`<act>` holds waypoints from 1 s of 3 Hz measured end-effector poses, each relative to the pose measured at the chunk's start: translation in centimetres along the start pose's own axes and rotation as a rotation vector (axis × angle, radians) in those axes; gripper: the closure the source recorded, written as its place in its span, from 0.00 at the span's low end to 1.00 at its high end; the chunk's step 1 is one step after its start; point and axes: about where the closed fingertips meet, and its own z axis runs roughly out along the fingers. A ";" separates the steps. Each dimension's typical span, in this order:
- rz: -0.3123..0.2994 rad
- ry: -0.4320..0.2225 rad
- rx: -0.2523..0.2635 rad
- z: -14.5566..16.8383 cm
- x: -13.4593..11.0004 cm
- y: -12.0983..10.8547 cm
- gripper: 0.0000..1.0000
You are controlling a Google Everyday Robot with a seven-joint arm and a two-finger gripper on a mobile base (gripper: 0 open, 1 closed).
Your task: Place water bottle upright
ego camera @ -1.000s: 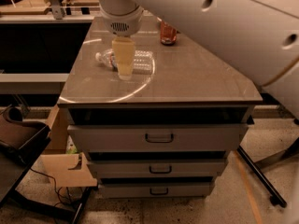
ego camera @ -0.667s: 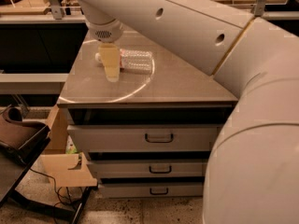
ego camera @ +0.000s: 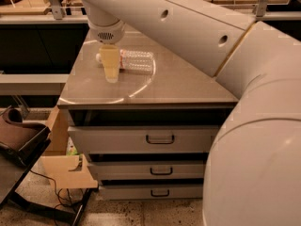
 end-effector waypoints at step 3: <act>0.073 -0.066 -0.041 4.5 -1.2 -2.2 0.00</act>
Offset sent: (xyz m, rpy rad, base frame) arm 0.0403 0.0179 -0.0298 0.0995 0.0391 -0.0261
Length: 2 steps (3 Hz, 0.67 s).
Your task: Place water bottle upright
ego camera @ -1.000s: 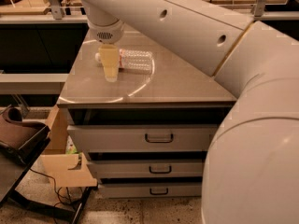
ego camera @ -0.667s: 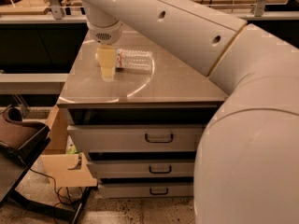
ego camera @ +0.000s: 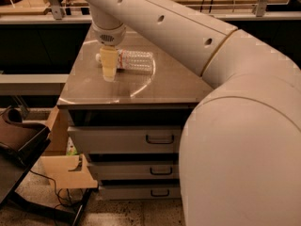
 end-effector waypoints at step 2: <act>0.038 0.059 -0.032 3.2 1.4 -2.3 0.00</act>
Offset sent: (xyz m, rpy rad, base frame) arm 0.0457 -0.0234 -0.0272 -0.0571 0.0647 -0.0767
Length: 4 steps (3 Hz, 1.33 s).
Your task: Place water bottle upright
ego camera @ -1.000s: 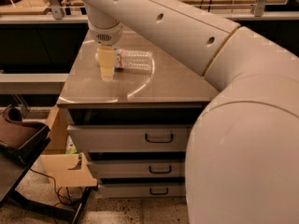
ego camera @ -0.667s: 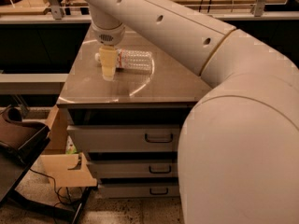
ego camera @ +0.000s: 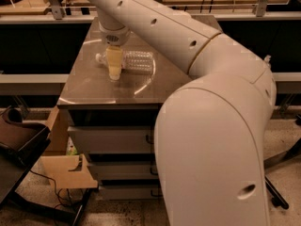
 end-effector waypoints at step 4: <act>-0.004 0.047 -0.009 2.4 0.3 -0.4 0.88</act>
Offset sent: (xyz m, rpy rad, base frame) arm 0.0075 -0.0046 -0.0111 -0.0417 0.0158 -0.0149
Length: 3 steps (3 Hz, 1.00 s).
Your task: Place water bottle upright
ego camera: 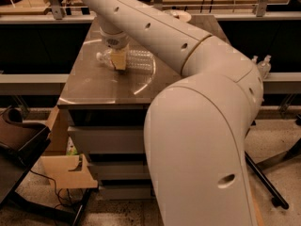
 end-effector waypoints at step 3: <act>-0.015 -0.059 -0.007 -1.2 -0.7 -0.5 1.00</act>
Offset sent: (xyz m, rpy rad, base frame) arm 0.0010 0.0006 -0.0022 0.0004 0.0000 0.0011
